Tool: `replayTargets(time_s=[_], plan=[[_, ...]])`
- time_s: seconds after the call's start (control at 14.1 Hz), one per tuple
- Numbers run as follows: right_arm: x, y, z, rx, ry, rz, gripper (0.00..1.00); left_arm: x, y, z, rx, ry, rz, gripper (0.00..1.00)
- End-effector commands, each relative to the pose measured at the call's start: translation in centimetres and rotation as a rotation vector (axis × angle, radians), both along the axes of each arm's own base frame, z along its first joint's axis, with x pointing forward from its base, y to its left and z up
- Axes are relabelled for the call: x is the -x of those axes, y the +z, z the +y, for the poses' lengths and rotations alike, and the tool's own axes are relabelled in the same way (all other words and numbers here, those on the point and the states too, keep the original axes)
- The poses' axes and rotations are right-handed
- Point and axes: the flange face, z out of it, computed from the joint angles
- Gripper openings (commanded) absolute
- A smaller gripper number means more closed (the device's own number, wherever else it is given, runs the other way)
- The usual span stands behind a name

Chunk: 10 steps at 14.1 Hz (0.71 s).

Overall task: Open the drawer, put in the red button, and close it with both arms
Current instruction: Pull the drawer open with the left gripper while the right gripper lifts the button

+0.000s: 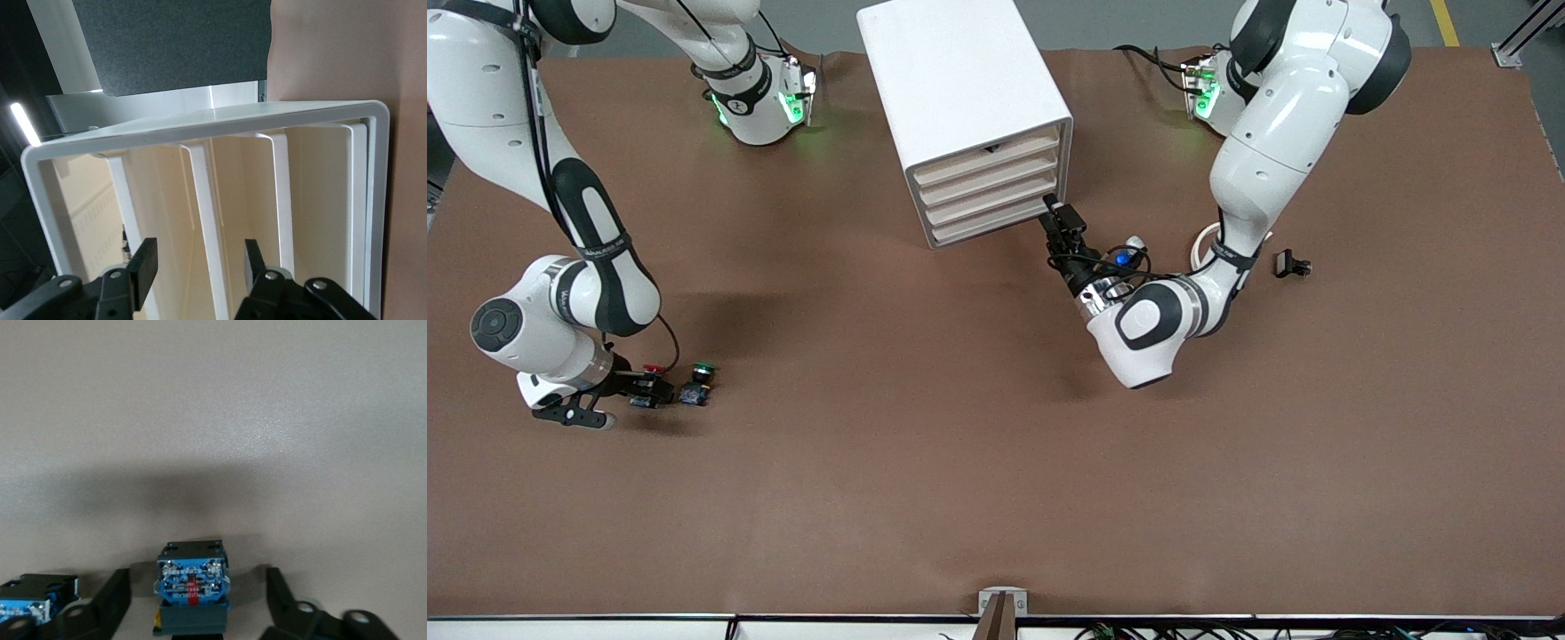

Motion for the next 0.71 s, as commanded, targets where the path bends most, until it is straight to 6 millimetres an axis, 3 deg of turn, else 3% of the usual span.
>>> replayTargets(time_s=[0.0,0.28,0.64], plan=[[0.1,-0.1,0.4,-0.01,-0.015,0.002,0.02,1.1,0.2,-1.4,-0.053,-0.001,0.022,0.6],[0.0,0.3,0.5,-0.012,-0.011,0.011,0.0,3.1,0.2,-3.0,-0.088,-0.043,0.039,0.6],[-2.4,4.7,0.5,-0.052,-0.02,0.134,0.0,4.6,-0.2,-5.2,-0.119,-0.064,0.007,0.6]])
